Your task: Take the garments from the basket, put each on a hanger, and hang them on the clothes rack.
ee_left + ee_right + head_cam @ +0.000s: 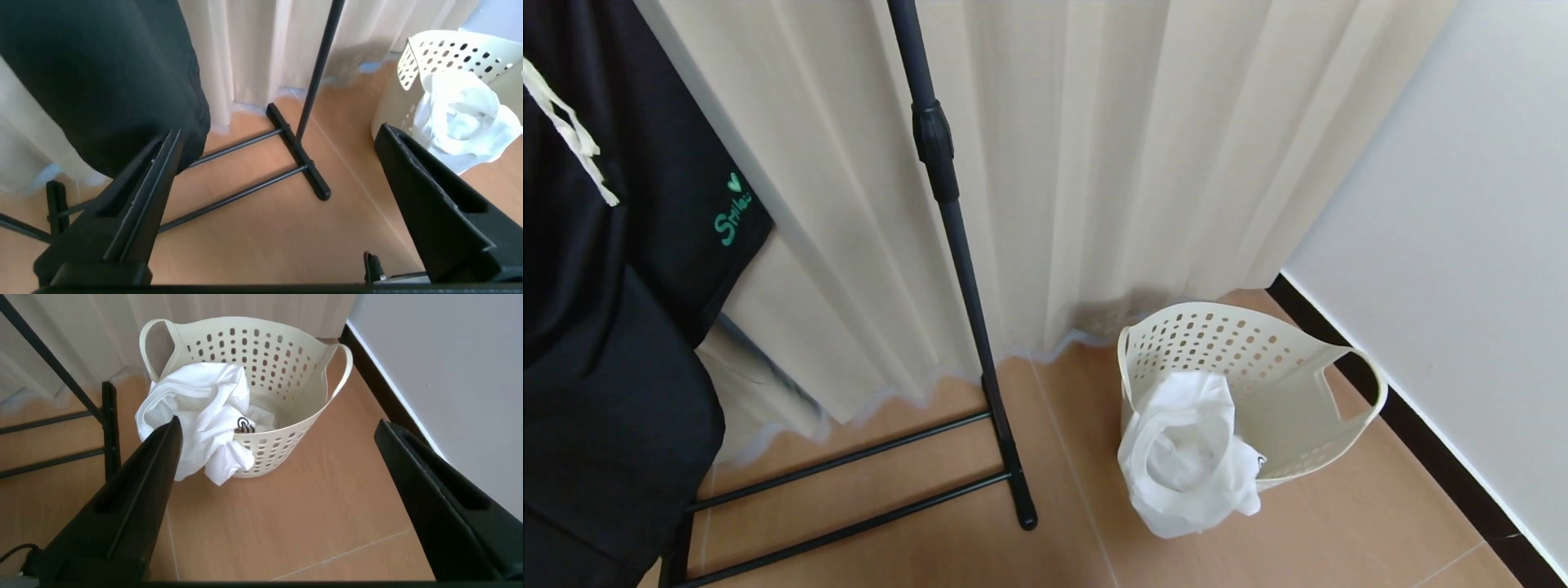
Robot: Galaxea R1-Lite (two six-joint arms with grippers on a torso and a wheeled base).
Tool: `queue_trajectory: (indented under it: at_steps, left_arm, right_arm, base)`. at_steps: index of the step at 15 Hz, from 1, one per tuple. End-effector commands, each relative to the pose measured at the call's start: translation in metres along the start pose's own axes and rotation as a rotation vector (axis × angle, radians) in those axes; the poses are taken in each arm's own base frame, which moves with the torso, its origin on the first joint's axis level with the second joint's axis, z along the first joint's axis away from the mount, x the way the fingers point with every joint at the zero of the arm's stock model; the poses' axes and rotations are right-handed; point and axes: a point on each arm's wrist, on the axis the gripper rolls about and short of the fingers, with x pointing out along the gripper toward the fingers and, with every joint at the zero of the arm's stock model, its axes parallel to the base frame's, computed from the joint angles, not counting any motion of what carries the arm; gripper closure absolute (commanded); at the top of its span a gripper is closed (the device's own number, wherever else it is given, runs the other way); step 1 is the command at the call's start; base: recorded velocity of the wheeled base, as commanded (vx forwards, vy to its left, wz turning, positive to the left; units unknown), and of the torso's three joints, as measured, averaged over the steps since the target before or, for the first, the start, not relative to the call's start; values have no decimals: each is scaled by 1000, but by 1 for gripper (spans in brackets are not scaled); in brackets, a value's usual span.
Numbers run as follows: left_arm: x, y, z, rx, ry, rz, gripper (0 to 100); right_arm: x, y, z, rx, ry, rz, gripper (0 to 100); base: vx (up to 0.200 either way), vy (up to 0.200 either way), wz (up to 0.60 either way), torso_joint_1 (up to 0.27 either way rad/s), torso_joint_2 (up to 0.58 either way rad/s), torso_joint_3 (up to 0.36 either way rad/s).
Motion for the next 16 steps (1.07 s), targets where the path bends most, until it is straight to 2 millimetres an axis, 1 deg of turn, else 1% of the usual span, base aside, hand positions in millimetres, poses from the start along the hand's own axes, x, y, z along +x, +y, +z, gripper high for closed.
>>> queue_trajectory:
  at_steps: [1, 12, 13, 14, 15, 16]
  left_arm:
    - [0, 0, 0, 0, 1, 0, 0]
    - [0, 0, 0, -2, 0, 3, 0]
    - [0, 0, 0, 1, 0, 2, 0]
    - [0, 0, 0, 1, 0, 2, 0]
    - [0, 0, 0, 1, 0, 2, 0]
    - [0, 0, 0, 3, 0, 2, 0]
  right_arm:
    - [0, 0, 0, 0, 1, 0, 0]
    - [0, 0, 0, -6, 12, 2, 0]
    - [3, 0, 1, -12, 52, 16, 0]
    - [12, 0, 7, -37, 145, 71, 0]
    - [17, 1, 12, -48, 181, 92, 0]
    - [34, 3, 26, -59, 277, 146, 0]
  base:
    - [0, 0, 0, 7, 2, -198]
    - [0, 0, 0, 5, 4, -196]
    - [0, 0, 0, 7, -2, -115]
    - [0, 0, 0, 2, 2, -61]
    - [0, 0, 0, 0, 0, 0]
    - [0, 0, 0, 0, 0, 0]
